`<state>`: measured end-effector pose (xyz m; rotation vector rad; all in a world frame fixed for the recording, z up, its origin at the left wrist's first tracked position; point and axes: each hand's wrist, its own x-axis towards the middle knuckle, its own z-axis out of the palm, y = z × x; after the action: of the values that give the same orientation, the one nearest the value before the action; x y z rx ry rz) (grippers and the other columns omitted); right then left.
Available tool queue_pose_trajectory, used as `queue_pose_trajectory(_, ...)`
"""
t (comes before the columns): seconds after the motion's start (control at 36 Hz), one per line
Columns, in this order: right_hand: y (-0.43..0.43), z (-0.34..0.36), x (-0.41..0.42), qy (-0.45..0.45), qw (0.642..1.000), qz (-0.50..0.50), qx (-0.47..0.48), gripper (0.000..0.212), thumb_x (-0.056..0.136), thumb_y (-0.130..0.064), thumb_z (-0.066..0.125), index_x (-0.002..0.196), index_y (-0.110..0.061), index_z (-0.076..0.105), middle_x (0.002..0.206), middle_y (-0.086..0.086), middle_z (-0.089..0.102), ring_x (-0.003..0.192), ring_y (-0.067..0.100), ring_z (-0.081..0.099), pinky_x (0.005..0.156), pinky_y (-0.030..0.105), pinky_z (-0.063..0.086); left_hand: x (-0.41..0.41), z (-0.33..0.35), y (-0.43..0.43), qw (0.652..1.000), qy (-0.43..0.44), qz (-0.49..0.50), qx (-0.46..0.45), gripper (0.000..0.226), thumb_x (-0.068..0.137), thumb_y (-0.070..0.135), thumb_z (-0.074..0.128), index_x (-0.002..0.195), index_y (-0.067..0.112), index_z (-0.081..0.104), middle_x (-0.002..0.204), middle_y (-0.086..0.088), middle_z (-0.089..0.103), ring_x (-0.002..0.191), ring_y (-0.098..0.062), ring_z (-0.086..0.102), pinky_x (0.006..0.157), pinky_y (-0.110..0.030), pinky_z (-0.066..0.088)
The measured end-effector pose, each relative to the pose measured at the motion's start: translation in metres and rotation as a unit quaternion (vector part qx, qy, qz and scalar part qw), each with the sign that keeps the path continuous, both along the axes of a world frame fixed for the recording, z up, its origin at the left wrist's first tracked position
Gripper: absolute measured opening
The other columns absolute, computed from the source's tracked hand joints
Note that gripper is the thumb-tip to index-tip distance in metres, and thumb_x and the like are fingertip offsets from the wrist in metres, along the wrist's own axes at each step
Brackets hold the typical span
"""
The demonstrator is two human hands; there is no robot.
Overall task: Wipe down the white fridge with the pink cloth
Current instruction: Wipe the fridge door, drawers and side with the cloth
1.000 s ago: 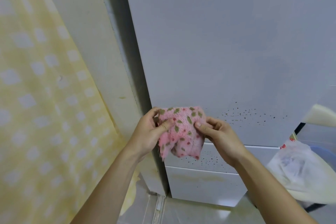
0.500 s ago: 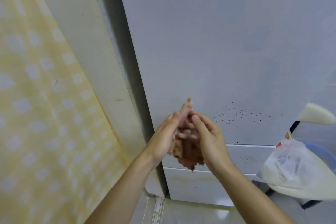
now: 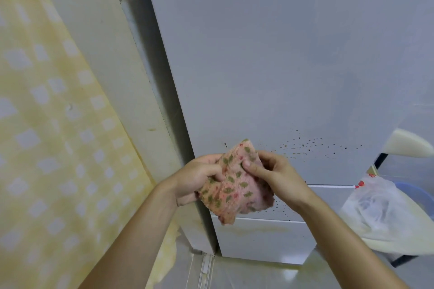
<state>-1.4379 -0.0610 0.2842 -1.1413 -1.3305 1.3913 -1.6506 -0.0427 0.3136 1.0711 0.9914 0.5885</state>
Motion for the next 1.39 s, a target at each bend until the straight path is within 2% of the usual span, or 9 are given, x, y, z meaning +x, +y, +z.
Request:
queue_pose_trajectory(0.44, 0.012, -0.023, 0.010, -0.252, 0.928, -0.181, 0.206, 0.032, 0.110, -0.032, 0.046, 0.078, -0.037, 0.044, 0.057, -0.013, 0.054, 0.059, 0.009, 0.053, 0.054, 0.022, 0.039, -0.003, 0.002, 0.010, 0.979, 0.124, 0.041, 0.157, 0.009, 0.096, 0.015, 0.073, 0.097, 0.010, 0.081, 0.101, -0.018, 0.079, 0.095, -0.028, 0.075, 0.076, -0.031, 0.060)
queue_pose_trajectory(0.56, 0.011, -0.026, 0.015, -0.260, 0.942, -0.137, 0.164, 0.006, 0.110, -0.035, 0.048, 0.111, -0.033, 0.053, 0.083, -0.025, 0.061, 0.078, 0.004, 0.058, 0.066, 0.015, 0.040, 0.005, 0.000, 0.009, 0.983, 0.053, 0.105, 0.143, 0.021, 0.099, 0.018, 0.070, 0.100, -0.002, 0.076, 0.101, -0.015, 0.078, 0.095, -0.028, 0.074, 0.074, -0.029, 0.058)
queue_pose_trajectory(0.61, 0.005, -0.031, 0.009, -0.291, 0.917, -0.177, 0.205, 0.039, 0.108, -0.036, 0.054, 0.143, -0.025, 0.044, 0.117, -0.020, 0.057, 0.106, 0.001, 0.056, 0.088, 0.015, 0.042, 0.012, 0.000, 0.006, 0.981, 0.047, 0.106, 0.154, 0.020, 0.102, 0.019, 0.065, 0.085, 0.012, 0.074, 0.089, -0.005, 0.076, 0.088, -0.021, 0.074, 0.075, -0.025, 0.055)
queue_pose_trajectory(0.67, -0.003, -0.037, -0.002, -0.301, 0.875, -0.238, 0.296, 0.031, 0.107, -0.031, 0.059, 0.133, -0.016, 0.051, 0.121, -0.014, 0.050, 0.112, 0.005, 0.051, 0.098, 0.022, 0.042, 0.021, 0.000, 0.004, 0.978, 0.061, 0.089, 0.181, 0.027, 0.104, 0.024, 0.063, 0.078, 0.017, 0.065, 0.083, -0.002, 0.068, 0.085, -0.019, 0.069, 0.080, -0.030, 0.051)
queue_pose_trajectory(0.86, -0.017, -0.043, -0.033, -0.147, 0.915, -0.250, 0.280, 0.008, 0.110, -0.028, 0.049, 0.107, -0.026, 0.057, 0.099, -0.014, 0.064, 0.096, 0.013, 0.065, 0.081, 0.030, 0.053, 0.040, 0.014, -0.002, 0.966, 0.083, 0.040, 0.243, 0.014, 0.100, 0.025, 0.068, 0.093, 0.022, 0.081, 0.090, 0.000, 0.077, 0.090, -0.017, 0.074, 0.086, -0.033, 0.055)
queue_pose_trajectory(1.08, -0.016, -0.026, -0.029, 0.074, 0.921, -0.286, 0.252, 0.023, 0.100, -0.024, 0.068, 0.105, -0.038, 0.051, 0.102, -0.014, 0.061, 0.099, 0.019, 0.066, 0.083, 0.030, 0.058, 0.042, 0.022, -0.006, 0.968, 0.047, -0.012, 0.246, 0.070, 0.100, 0.073, 0.034, 0.131, 0.022, 0.072, 0.133, 0.007, 0.073, 0.134, -0.009, 0.060, 0.123, -0.041, 0.034)
queue_pose_trajectory(1.22, -0.010, -0.031, -0.027, -0.023, 0.864, -0.388, 0.320, 0.028, 0.093, -0.032, 0.070, 0.114, -0.034, 0.053, 0.113, -0.008, 0.053, 0.107, 0.020, 0.057, 0.095, 0.033, 0.049, 0.050, 0.014, -0.015, 0.971, 0.016, -0.028, 0.239, 0.043, 0.105, 0.053, 0.050, 0.135, 0.025, 0.062, 0.123, -0.001, 0.074, 0.107, -0.014, 0.074, 0.087, -0.027, 0.058)
queue_pose_trajectory(1.31, -0.006, -0.039, -0.030, -0.065, 0.850, -0.403, 0.332, 0.034, 0.099, -0.032, 0.061, 0.130, -0.023, 0.051, 0.135, -0.001, 0.045, 0.131, 0.017, 0.048, 0.110, 0.036, 0.045, 0.054, 0.008, -0.018, 0.971, 0.005, -0.037, 0.237, 0.041, 0.102, 0.038, 0.065, 0.140, 0.026, 0.056, 0.133, 0.001, 0.070, 0.126, -0.019, 0.067, 0.102, -0.036, 0.057)
queue_pose_trajectory(1.39, -0.003, -0.049, -0.038, -0.062, 0.863, -0.385, 0.320, 0.043, 0.104, -0.032, 0.049, 0.145, -0.024, 0.041, 0.155, 0.000, 0.036, 0.149, 0.024, 0.037, 0.117, 0.052, 0.041, 0.061, 0.002, -0.016, 0.968, 0.016, -0.060, 0.244, 0.038, 0.104, 0.003, 0.060, 0.139, 0.015, 0.052, 0.092, 0.014, 0.074, 0.079, -0.001, 0.070, 0.070, -0.015, 0.055)
